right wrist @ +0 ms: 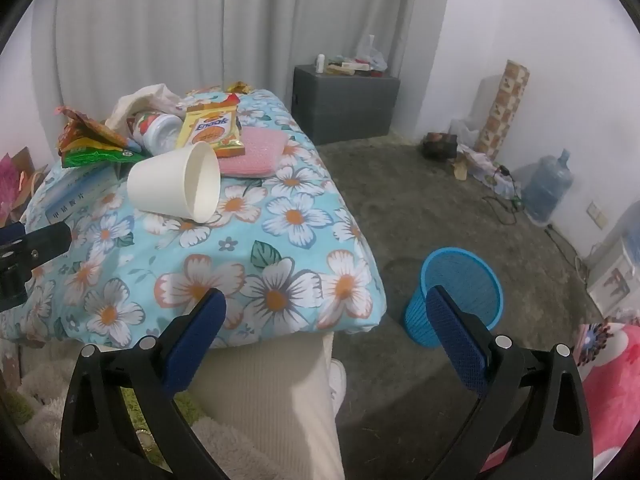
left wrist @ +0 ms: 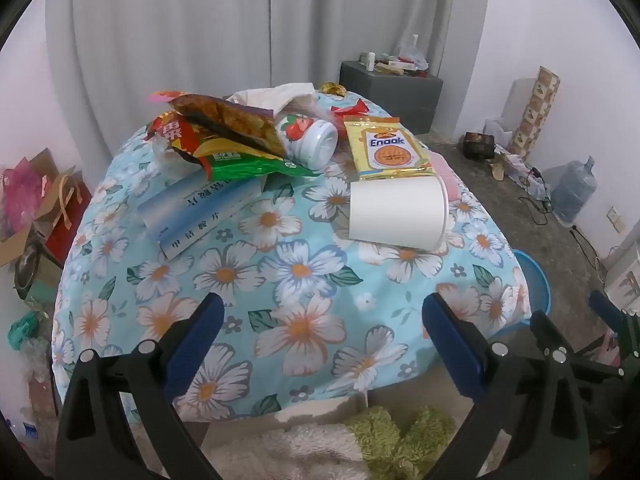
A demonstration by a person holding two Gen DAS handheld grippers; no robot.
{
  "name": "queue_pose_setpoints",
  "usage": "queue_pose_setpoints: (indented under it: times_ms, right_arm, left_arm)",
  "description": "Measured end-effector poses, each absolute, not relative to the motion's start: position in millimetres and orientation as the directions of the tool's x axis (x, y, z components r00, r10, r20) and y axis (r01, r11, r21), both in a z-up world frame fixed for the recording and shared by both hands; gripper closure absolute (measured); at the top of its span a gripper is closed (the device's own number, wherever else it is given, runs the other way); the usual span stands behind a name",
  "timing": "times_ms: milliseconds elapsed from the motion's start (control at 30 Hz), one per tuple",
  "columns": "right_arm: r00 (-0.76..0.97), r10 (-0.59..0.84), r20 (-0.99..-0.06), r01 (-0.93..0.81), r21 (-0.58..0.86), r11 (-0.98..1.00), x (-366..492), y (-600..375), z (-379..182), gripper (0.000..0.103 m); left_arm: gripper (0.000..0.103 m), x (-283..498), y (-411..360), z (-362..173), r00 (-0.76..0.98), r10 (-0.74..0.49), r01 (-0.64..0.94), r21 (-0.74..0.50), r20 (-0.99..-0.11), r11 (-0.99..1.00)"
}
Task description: Collect trash
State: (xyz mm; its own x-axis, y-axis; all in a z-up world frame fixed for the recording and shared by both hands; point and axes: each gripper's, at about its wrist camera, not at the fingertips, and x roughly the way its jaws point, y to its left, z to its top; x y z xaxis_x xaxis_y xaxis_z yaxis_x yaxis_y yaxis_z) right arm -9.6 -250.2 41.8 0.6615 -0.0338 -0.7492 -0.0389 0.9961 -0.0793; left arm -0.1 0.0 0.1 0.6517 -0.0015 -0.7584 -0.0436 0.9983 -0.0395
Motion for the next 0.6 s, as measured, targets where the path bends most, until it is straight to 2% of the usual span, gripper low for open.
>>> queue_pose_setpoints:
  times_ms: [600]
  right_arm:
    - [0.654, -0.036, -0.755, -0.035, -0.078, 0.996, -9.5, -250.4, 40.7, 0.007]
  left_arm:
    - [0.006, 0.0, 5.5, -4.7, 0.648, 0.005, -0.045, -0.032, -0.762, 0.998]
